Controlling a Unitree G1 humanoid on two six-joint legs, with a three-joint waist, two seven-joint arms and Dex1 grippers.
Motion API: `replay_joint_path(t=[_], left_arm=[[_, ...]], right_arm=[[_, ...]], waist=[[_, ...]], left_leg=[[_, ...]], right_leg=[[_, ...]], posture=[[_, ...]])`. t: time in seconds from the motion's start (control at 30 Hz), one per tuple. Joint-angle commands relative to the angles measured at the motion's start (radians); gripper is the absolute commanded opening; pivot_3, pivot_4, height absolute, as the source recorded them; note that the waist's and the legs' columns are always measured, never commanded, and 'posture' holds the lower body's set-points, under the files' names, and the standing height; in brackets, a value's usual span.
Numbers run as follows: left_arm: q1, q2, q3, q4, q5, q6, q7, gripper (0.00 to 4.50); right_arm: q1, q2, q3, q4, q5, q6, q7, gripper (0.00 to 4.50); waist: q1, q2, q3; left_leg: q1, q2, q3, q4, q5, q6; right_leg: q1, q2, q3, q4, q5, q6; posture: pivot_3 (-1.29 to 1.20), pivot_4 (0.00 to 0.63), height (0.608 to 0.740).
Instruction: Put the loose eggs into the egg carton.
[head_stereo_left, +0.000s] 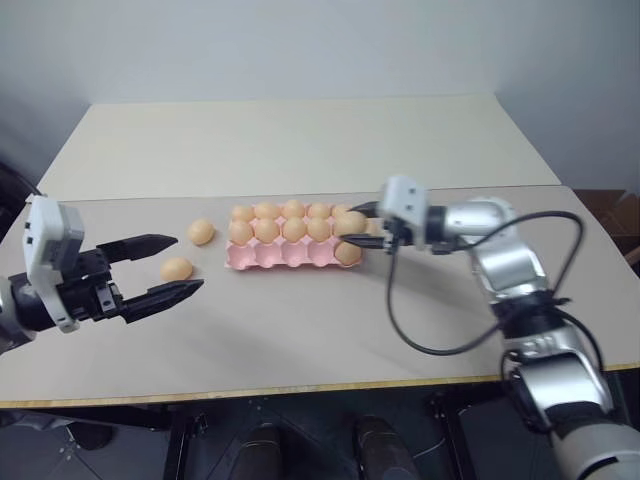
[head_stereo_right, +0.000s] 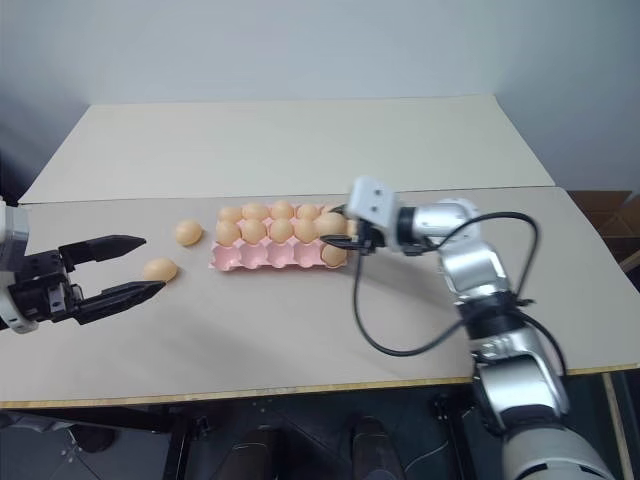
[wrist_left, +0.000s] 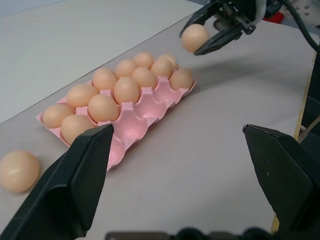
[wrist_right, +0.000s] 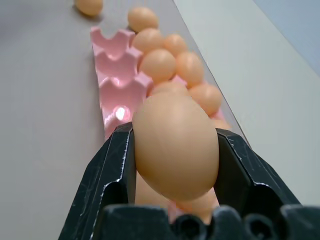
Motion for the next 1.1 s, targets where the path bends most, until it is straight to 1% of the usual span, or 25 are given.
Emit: replay_joint_path(t=[0.03,0.1,0.17,0.2,0.33,0.37,0.47,0.53,0.6,0.67,0.73,0.83,0.9,1.0,1.1], left_arm=[[-0.012,0.014,0.011,-0.008,0.005,-0.026,-0.009,4.5],[-0.018,0.019,0.015,-0.004,0.005,-0.025,-0.009,4.5],[-0.015,0.02,0.024,-0.005,0.007,-0.024,-0.009,4.5],[-0.013,0.02,0.027,-0.006,0.01,-0.025,-0.009,4.5],[0.002,0.016,0.034,-0.011,0.018,-0.029,-0.019,4.5],[0.006,0.015,0.036,-0.013,0.018,-0.029,-0.02,4.5],[0.0,0.017,0.018,-0.002,0.039,-0.044,-0.023,4.5],[-0.002,0.019,0.011,0.009,0.052,-0.053,-0.025,4.5],[0.001,0.021,0.016,0.021,0.058,-0.058,-0.033,4.5],[0.004,0.024,0.02,0.045,0.077,-0.076,-0.049,4.5],[0.001,0.024,0.02,0.068,0.095,-0.095,-0.061,4.5],[-0.015,0.044,0.024,0.127,0.101,-0.107,-0.103,4.5],[-0.003,0.065,0.039,0.156,0.084,-0.083,-0.146,4.5],[0.021,0.075,0.05,0.165,0.082,-0.079,-0.185,4.5],[0.02,0.072,0.052,0.165,0.088,-0.08,-0.183,4.5]], right_arm=[[-0.05,0.042,0.027,0.087,-0.053,-0.023,-0.053,1.93],[-0.067,0.064,0.037,0.131,-0.067,-0.021,-0.066,1.93],[-0.07,0.066,0.044,0.144,-0.071,-0.017,-0.05,2.66],[-0.069,0.065,0.046,0.146,-0.073,-0.02,-0.044,2.88],[-0.059,0.072,0.022,0.119,-0.056,0.001,-0.055,4.3],[-0.057,0.071,0.017,0.106,-0.05,0.013,-0.057,4.47],[-0.04,0.053,-0.036,0.031,0.003,0.054,-0.054,4.47],[0.004,0.011,-0.096,-0.064,0.065,0.085,-0.028,4.47],[0.058,-0.052,-0.149,-0.167,0.121,0.113,0.008,4.47],[0.123,-0.139,-0.217,-0.269,0.185,0.15,0.049,4.47],[0.173,-0.205,-0.266,-0.34,0.234,0.183,0.07,4.47],[0.321,-0.359,-0.408,-0.465,0.3,0.263,0.097,4.47],[0.426,-0.426,-0.487,-0.522,0.339,0.286,0.114,4.47],[0.52,-0.453,-0.545,-0.565,0.387,0.329,0.093,4.47],[0.551,-0.449,-0.541,-0.581,0.394,0.338,0.056,4.47]], waist=[[0.004,0.0,0.0],[0.01,0.0,0.0],[0.014,0.0,0.0],[0.015,0.0,0.0],[0.014,0.0,0.0],[0.014,0.0,0.0],[0.013,0.0,0.0],[0.016,0.0,0.0],[0.026,0.0,0.0],[0.03,0.0,0.0],[0.032,0.0,0.0],[0.032,0.001,0.0],[0.032,0.001,0.0],[0.016,0.0,0.0],[0.008,0.001,0.0]], left_leg=[[0.0,0.0,0.0,0.0,0.0,0.0],[-0.001,-0.001,0.0,0.0,0.0,0.0],[-0.001,-0.001,0.0,0.0,0.0,0.0],[-0.001,-0.001,0.0,0.0,0.0,0.0],[-0.001,-0.001,0.0,0.0,0.0,0.0],[-0.001,-0.001,0.0,0.0,0.0,0.0],[-0.001,-0.001,0.0,0.0,0.0,0.0],[-0.001,-0.001,0.0,0.0,0.0,0.0],[-0.002,-0.001,-0.001,0.0,0.0,-0.001],[-0.002,-0.001,-0.001,0.0,0.0,-0.001],[-0.002,-0.002,-0.001,0.0,0.0,-0.001],[-0.001,-0.001,0.0,0.0,0.0,0.0],[-0.001,-0.001,0.0,0.0,0.0,0.0],[0.0,-0.001,0.001,0.0,0.0,0.0],[0.002,0.001,0.002,0.0,0.0,0.0]], right_leg=[[0.0,0.0,0.0,0.0,0.0,0.0],[-0.001,-0.001,0.0,0.0,0.0,0.0],[-0.001,-0.001,0.0,-0.001,0.0,0.0],[-0.001,-0.001,0.0,0.0,0.0,0.0],[-0.001,-0.001,0.0,0.0,0.0,0.0],[-0.001,-0.001,0.0,0.0,0.0,0.0],[-0.001,-0.001,0.0,0.0,0.0,0.0],[-0.001,-0.001,0.0,0.0,0.0,0.0],[-0.001,-0.001,-0.001,-0.001,0.0,0.0],[0.0,-0.002,-0.002,-0.002,0.0,0.0],[0.0,-0.002,-0.002,-0.002,0.0,0.0],[0.001,-0.001,-0.001,-0.001,0.0,0.0],[0.001,-0.001,-0.002,-0.001,0.0,0.0],[0.002,-0.001,-0.001,-0.002,0.0,0.0],[0.002,0.0,0.001,0.0,0.0,0.0]], posture=[[0.0,0.15,0.74],[0.0,0.15,0.74],[0.0,0.15,0.74],[0.0,0.15,0.74],[0.0,0.15,0.74],[0.0,0.15,0.74],[0.0,0.15,0.74],[0.0,0.15,0.74],[0.0,0.15,0.74],[0.0,0.15,0.74],[0.0,0.15,0.74],[0.0,0.15,0.74],[0.0,0.15,0.74],[0.0,0.15,0.74],[0.0,0.15,0.74]])
